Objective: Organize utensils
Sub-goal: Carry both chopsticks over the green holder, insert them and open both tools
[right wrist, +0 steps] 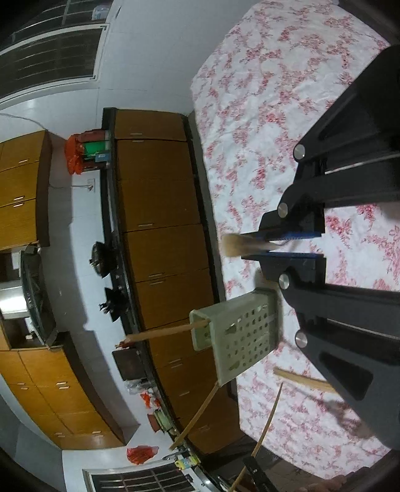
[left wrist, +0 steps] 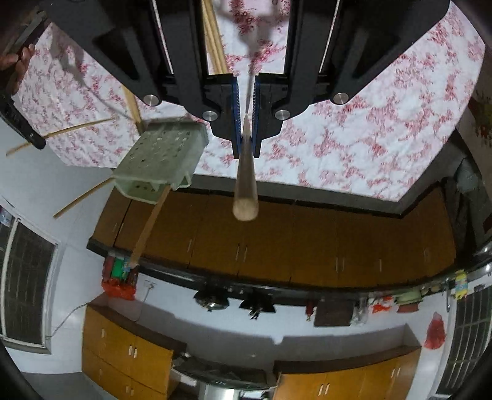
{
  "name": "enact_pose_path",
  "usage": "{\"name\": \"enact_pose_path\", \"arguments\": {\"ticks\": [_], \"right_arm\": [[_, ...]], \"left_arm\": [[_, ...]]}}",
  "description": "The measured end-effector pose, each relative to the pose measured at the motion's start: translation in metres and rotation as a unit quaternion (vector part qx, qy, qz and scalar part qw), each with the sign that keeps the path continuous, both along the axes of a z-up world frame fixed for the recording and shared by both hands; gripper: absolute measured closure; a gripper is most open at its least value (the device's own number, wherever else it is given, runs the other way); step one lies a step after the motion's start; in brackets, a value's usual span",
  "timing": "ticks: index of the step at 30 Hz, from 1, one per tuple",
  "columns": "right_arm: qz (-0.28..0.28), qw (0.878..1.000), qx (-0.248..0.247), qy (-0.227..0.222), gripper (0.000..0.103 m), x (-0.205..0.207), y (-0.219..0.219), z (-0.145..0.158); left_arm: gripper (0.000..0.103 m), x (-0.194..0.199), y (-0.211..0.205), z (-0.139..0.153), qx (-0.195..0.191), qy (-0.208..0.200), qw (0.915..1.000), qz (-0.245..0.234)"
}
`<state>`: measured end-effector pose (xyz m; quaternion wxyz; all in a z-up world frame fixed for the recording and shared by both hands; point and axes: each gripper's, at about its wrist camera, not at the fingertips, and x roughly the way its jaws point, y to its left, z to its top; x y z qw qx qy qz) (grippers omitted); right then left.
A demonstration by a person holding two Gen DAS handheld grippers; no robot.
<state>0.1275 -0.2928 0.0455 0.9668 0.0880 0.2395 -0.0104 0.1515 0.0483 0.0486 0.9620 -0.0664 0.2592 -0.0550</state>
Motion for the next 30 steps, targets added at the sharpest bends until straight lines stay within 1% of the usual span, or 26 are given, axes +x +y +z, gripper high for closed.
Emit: {"name": "enact_pose_path", "arguments": {"ticks": [5,11,15,19,21,23,26,30], "right_arm": [[0.033,0.999,0.024,-0.033,0.095,-0.007,0.004,0.038],[0.076,0.993,0.045,-0.079,0.095,-0.013,0.019,0.081],[0.083,0.989,0.04,-0.116,0.095,-0.012,0.032,0.103],[0.081,0.985,0.038,-0.148,0.095,-0.004,0.041,0.12],[0.08,0.984,0.035,-0.158,0.095,-0.001,0.044,0.123],[0.076,0.983,0.028,-0.163,0.095,0.006,0.048,0.125],[0.07,0.984,0.024,-0.161,0.095,0.022,0.052,0.12],[0.068,0.988,0.024,-0.138,0.095,0.047,0.056,0.107]], "left_arm": [[0.096,-0.01,-0.011,0.029,-0.003,-0.025,0.9992,-0.032],[0.096,-0.019,-0.028,0.058,-0.012,-0.058,0.9958,-0.069],[0.096,-0.021,-0.04,0.075,-0.022,-0.076,0.9926,-0.093],[0.096,-0.018,-0.053,0.092,-0.016,-0.109,0.9897,-0.091],[0.096,-0.012,-0.058,0.098,-0.016,-0.12,0.9886,-0.09],[0.096,-0.001,-0.064,0.1,-0.008,-0.123,0.9886,-0.087],[0.096,0.017,-0.069,0.096,0.0,-0.108,0.9906,-0.084],[0.096,0.034,-0.074,0.083,0.003,-0.08,0.9929,-0.088]]}}
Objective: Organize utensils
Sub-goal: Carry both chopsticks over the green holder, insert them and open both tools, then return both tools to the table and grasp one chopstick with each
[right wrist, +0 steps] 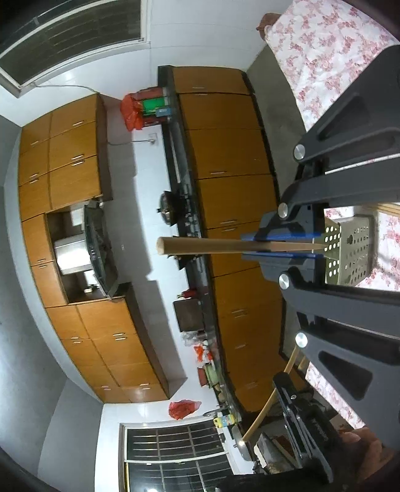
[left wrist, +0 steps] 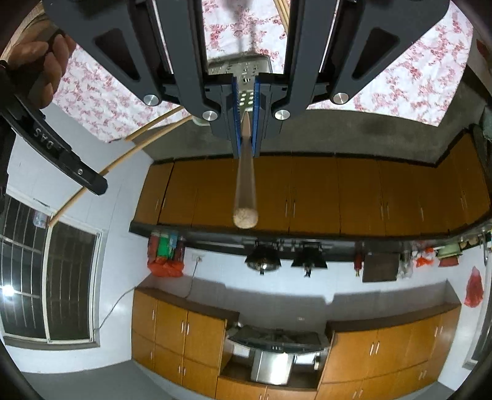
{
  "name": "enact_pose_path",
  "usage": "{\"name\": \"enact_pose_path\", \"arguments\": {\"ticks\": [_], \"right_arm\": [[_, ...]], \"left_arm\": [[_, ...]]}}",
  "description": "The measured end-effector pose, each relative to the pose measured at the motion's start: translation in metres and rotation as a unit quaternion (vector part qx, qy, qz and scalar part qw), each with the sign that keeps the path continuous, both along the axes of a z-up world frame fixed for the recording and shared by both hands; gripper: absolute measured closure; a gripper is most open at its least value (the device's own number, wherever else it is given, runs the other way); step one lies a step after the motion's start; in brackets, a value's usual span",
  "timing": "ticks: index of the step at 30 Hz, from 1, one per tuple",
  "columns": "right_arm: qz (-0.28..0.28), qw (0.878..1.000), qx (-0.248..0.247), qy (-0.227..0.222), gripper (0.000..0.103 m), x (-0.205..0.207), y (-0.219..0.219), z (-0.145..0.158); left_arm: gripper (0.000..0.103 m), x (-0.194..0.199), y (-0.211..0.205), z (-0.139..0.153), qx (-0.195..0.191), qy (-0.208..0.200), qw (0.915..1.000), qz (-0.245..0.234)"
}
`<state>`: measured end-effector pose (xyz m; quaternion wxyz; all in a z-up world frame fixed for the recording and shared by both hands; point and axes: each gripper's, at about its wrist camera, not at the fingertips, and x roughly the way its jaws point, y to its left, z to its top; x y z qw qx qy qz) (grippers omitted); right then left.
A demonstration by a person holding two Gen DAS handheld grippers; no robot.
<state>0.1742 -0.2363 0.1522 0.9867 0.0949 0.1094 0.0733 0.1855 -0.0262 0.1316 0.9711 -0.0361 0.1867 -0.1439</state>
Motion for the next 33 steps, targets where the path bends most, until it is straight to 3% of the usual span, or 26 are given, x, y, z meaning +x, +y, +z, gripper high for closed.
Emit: {"name": "enact_pose_path", "arguments": {"ticks": [11,15,18,20,26,29,33], "right_arm": [[0.001,0.998,-0.018,0.063,0.095,0.041,0.014,-0.039],[0.002,0.998,-0.017,0.061,0.087,0.037,0.013,-0.038],[-0.001,0.999,-0.008,0.05,0.079,0.028,0.005,-0.032],[-0.004,0.999,-0.004,0.042,0.078,0.021,0.0,-0.027],[-0.03,0.999,0.004,0.026,0.074,-0.005,-0.024,-0.017],[-0.057,0.997,0.009,0.046,0.072,-0.015,-0.043,-0.026],[-0.083,0.99,0.008,0.112,0.072,-0.015,-0.066,-0.062]], "left_arm": [[0.096,0.024,-0.015,-0.029,0.014,0.038,0.9991,-0.011],[0.095,0.024,-0.009,-0.027,-0.003,0.043,0.999,-0.011],[0.087,0.022,-0.004,-0.023,-0.012,0.038,0.9992,-0.009],[0.072,0.019,-0.002,-0.02,-0.016,0.033,0.9993,-0.004],[0.067,0.002,0.009,-0.004,-0.043,0.004,0.999,0.004],[0.065,-0.015,0.022,0.004,-0.058,-0.015,0.9981,0.013],[0.064,-0.035,0.039,-0.002,-0.053,-0.027,0.9972,0.045]]}}
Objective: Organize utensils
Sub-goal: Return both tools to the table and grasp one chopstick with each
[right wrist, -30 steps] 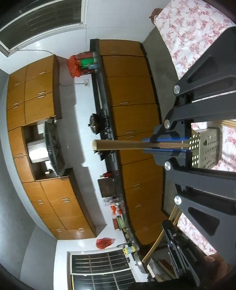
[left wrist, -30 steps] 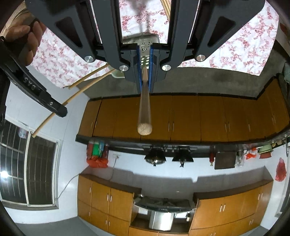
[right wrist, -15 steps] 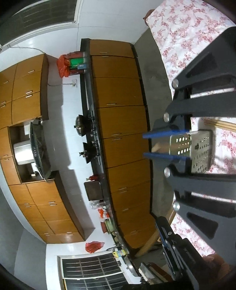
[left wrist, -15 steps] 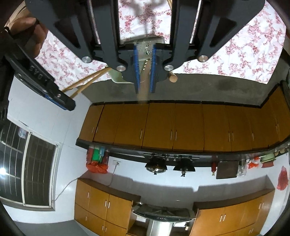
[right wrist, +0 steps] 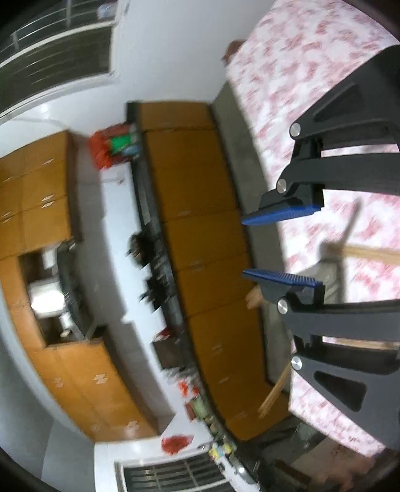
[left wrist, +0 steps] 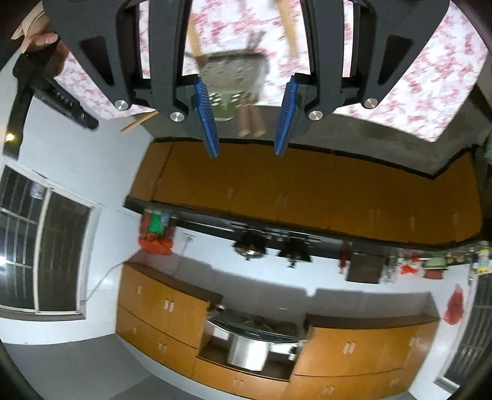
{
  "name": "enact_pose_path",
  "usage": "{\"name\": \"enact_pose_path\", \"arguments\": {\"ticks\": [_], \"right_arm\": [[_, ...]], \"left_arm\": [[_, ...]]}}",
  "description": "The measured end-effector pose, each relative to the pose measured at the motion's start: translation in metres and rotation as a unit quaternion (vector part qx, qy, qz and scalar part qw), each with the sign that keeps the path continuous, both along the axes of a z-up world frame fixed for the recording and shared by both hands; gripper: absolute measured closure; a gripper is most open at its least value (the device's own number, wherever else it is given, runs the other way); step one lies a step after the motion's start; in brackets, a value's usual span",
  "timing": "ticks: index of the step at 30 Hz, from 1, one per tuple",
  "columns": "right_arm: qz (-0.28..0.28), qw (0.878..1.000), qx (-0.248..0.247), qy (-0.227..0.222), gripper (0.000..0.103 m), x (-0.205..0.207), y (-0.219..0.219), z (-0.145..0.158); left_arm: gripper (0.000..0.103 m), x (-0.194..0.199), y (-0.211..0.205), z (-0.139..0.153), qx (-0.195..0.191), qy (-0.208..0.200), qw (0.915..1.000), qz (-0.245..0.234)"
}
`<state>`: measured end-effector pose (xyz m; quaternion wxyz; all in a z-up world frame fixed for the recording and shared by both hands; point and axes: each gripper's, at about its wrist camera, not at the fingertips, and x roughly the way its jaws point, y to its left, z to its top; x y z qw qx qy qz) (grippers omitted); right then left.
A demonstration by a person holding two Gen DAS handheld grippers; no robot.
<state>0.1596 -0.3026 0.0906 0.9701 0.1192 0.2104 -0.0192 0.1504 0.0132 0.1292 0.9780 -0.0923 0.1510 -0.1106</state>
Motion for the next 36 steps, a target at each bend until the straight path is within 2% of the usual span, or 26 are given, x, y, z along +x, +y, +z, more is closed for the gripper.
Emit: {"name": "enact_pose_path", "arguments": {"ticks": [3,7,10,14,21,29,32,36], "right_arm": [[0.001,0.997,0.0,0.077,0.072,0.007,-0.006,-0.045],[0.037,0.985,0.005,0.169,0.072,0.011,0.01,-0.11],[0.065,0.977,0.012,0.204,0.076,0.006,0.023,-0.14],[0.104,0.967,0.014,0.233,0.081,-0.002,0.052,-0.17],[0.118,0.963,0.0,0.244,0.087,-0.006,0.069,-0.179],[0.12,0.961,-0.012,0.247,0.091,-0.004,0.071,-0.181],[0.09,0.964,-0.045,0.245,0.094,-0.004,0.07,-0.182],[0.061,0.966,-0.032,0.247,0.095,-0.002,0.052,-0.182]], "left_arm": [[0.063,-0.007,0.013,-0.024,0.02,0.03,0.9989,0.031],[0.063,-0.004,0.025,-0.079,0.044,0.109,0.9916,0.053],[0.064,-0.002,0.027,-0.118,0.058,0.164,0.9829,0.061],[0.064,-0.006,0.025,-0.153,0.062,0.21,0.9743,0.052],[0.064,-0.015,0.022,-0.183,0.065,0.244,0.9669,0.036],[0.065,-0.017,0.008,-0.198,0.066,0.267,0.9614,0.02],[0.069,-0.017,0.005,-0.202,0.064,0.272,0.9602,0.012],[0.076,-0.019,0.001,-0.205,0.061,0.278,0.9585,-0.005]]}}
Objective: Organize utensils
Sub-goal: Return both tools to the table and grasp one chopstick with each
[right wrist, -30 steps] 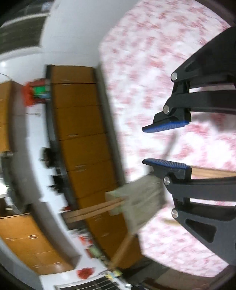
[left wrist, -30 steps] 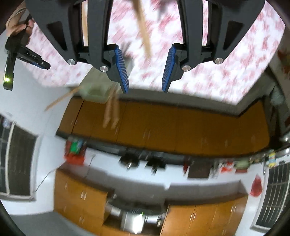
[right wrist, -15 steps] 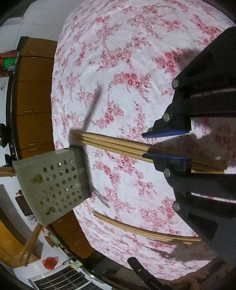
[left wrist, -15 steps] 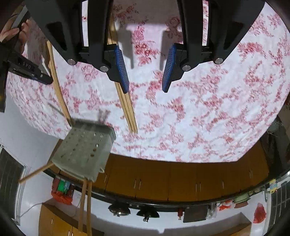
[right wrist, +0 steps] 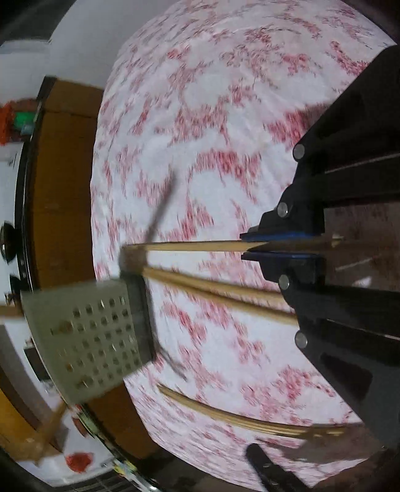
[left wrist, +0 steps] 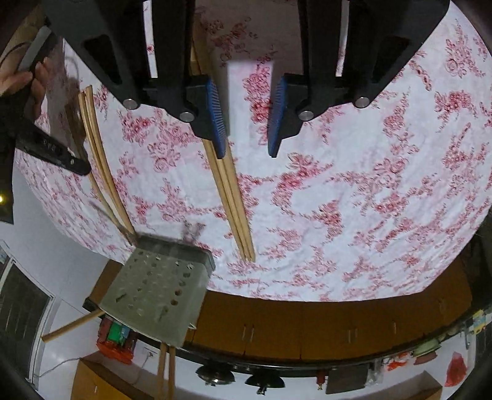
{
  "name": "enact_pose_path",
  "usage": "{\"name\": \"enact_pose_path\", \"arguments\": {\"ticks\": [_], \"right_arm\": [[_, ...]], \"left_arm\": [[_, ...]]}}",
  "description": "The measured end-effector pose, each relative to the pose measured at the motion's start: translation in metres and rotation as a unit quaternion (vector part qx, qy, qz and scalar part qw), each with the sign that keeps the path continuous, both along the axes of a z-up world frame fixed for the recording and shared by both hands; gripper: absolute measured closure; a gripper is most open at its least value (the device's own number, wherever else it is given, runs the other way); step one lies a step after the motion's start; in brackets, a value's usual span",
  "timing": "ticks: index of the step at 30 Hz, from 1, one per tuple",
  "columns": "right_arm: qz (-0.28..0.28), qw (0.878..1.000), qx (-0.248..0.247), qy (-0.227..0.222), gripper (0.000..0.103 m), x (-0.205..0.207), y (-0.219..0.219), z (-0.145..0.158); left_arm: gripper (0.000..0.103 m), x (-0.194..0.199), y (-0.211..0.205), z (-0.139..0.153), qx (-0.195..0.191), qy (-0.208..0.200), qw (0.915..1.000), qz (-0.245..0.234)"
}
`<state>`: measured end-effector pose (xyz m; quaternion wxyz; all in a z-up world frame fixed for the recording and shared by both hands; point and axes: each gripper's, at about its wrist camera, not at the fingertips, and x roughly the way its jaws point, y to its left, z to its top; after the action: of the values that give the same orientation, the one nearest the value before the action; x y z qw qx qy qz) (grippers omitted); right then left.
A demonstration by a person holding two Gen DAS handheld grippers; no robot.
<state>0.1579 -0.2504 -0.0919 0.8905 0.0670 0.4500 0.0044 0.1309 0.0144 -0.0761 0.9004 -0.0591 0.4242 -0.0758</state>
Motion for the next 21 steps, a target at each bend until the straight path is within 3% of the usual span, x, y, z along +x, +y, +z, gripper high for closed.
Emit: {"name": "enact_pose_path", "arguments": {"ticks": [9,21], "right_arm": [[-0.007,1.0,-0.003,-0.001,0.095,-0.002,-0.015,-0.003],[-0.008,1.0,-0.014,-0.002,0.091,-0.004,-0.012,-0.002]], "left_arm": [[0.083,-0.002,-0.013,-0.01,0.004,0.017,0.9995,-0.028],[0.087,-0.001,-0.015,-0.012,0.034,0.021,0.999,-0.022]]}}
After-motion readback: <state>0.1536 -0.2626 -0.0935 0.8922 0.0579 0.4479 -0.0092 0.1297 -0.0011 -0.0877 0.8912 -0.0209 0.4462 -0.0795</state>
